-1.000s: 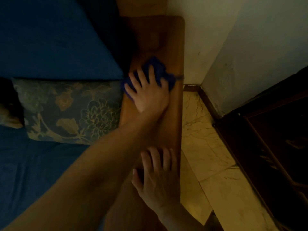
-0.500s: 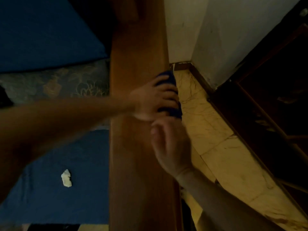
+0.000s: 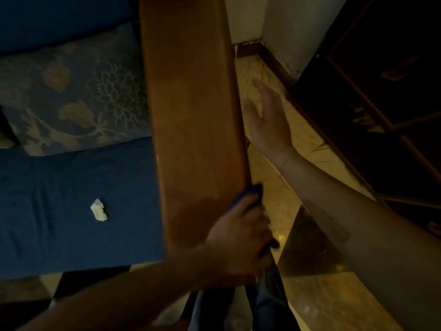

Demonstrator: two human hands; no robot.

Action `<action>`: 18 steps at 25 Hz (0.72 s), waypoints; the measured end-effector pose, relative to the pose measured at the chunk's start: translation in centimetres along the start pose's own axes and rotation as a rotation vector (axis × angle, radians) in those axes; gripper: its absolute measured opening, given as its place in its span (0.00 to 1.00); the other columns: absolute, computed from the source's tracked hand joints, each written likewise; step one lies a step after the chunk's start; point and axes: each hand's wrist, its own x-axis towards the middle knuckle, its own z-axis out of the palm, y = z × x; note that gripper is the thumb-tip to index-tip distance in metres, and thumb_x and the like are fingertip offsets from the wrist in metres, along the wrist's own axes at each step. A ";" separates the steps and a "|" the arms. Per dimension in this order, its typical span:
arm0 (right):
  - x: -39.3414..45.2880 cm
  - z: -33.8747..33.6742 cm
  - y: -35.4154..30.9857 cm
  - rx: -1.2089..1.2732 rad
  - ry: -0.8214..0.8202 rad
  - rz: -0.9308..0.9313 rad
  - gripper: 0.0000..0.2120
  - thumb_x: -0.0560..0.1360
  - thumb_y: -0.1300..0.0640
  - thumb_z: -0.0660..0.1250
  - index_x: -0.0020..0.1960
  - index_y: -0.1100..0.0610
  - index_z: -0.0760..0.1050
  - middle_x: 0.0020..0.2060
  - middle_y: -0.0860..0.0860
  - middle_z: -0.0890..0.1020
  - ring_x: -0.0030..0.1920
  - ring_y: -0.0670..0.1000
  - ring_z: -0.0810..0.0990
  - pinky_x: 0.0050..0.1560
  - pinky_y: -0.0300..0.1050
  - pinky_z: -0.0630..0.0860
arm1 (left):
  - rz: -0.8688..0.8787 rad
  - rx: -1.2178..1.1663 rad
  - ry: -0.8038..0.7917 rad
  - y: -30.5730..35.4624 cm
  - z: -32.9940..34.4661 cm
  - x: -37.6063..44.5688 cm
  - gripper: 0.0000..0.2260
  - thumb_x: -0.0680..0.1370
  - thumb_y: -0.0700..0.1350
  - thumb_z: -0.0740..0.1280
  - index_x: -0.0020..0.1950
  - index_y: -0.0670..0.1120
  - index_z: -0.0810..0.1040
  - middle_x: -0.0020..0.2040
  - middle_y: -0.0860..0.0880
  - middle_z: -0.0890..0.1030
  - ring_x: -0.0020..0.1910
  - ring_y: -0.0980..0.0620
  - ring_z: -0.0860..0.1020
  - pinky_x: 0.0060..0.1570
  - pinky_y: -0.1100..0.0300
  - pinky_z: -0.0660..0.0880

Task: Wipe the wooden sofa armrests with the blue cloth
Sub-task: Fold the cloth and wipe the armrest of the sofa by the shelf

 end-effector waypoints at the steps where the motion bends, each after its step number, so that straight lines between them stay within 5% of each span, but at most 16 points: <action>1: -0.9 0.8 -0.4 -0.164 -0.086 -0.105 0.26 0.82 0.43 0.55 0.79 0.46 0.59 0.78 0.51 0.62 0.76 0.52 0.63 0.73 0.55 0.65 | 0.043 0.006 -0.007 2.5 1.6 -1.6 0.23 0.80 0.61 0.51 0.61 0.52 0.80 0.62 0.50 0.80 0.69 0.45 0.69 0.75 0.41 0.41; 6: -3.3 3.6 -1.6 -0.732 -0.201 -0.364 0.29 0.82 0.43 0.55 0.80 0.50 0.54 0.81 0.57 0.48 0.81 0.59 0.47 0.79 0.61 0.50 | -0.056 0.039 0.209 4.9 8.1 -8.5 0.28 0.80 0.62 0.55 0.79 0.58 0.57 0.81 0.51 0.58 0.79 0.43 0.54 0.74 0.40 0.53; 11: -1.7 6.5 -4.9 -0.791 -0.179 -0.445 0.29 0.82 0.44 0.54 0.80 0.53 0.55 0.81 0.57 0.52 0.80 0.61 0.50 0.79 0.60 0.49 | -0.824 -0.561 0.295 8.1 9.2 -11.4 0.25 0.83 0.61 0.50 0.79 0.58 0.57 0.81 0.51 0.57 0.79 0.40 0.54 0.71 0.38 0.60; 14: -0.4 8.1 -5.2 -0.916 -0.186 -0.422 0.31 0.82 0.41 0.50 0.81 0.54 0.51 0.81 0.58 0.52 0.80 0.61 0.50 0.79 0.62 0.48 | -1.164 -1.160 0.459 6.4 7.6 -10.2 0.23 0.82 0.61 0.47 0.78 0.63 0.53 0.80 0.50 0.59 0.76 0.48 0.62 0.69 0.53 0.66; 16: -0.3 8.5 -4.8 -0.977 -0.161 -0.426 0.32 0.82 0.40 0.47 0.81 0.55 0.51 0.81 0.59 0.52 0.80 0.61 0.51 0.79 0.62 0.48 | -1.373 -1.216 0.645 5.8 7.0 -10.2 0.24 0.81 0.64 0.44 0.78 0.64 0.51 0.77 0.53 0.65 0.67 0.59 0.69 0.53 0.74 0.67; 18: -0.5 8.6 -4.7 -0.995 -0.135 -0.438 0.32 0.82 0.40 0.46 0.81 0.55 0.51 0.80 0.60 0.53 0.80 0.61 0.52 0.78 0.63 0.49 | -1.535 -1.285 0.598 3.0 6.3 -9.6 0.27 0.80 0.65 0.42 0.78 0.61 0.53 0.72 0.54 0.71 0.55 0.63 0.72 0.43 0.75 0.65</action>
